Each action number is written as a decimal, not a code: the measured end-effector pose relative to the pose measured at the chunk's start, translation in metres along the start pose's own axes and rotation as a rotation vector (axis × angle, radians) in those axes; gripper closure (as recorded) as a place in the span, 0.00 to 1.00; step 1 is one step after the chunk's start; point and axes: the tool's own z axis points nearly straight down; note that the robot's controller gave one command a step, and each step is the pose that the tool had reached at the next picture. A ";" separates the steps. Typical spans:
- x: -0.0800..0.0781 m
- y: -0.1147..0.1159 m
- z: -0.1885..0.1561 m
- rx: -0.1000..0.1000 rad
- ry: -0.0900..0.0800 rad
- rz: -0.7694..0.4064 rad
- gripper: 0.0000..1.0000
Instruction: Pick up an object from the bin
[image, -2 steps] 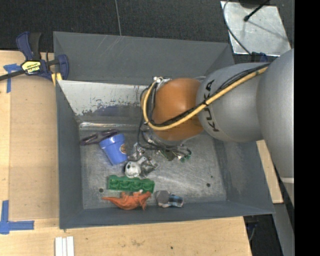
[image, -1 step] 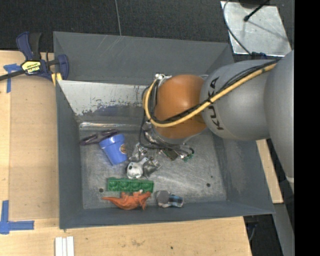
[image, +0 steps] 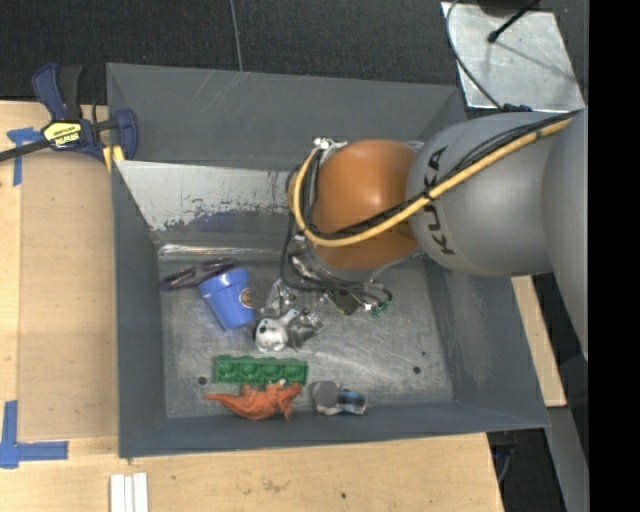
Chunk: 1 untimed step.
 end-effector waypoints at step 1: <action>0.000 0.000 -0.013 0.000 -0.001 0.000 1.00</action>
Offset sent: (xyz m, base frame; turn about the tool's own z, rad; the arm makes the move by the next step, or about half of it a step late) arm 0.0000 0.0000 0.0641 0.0000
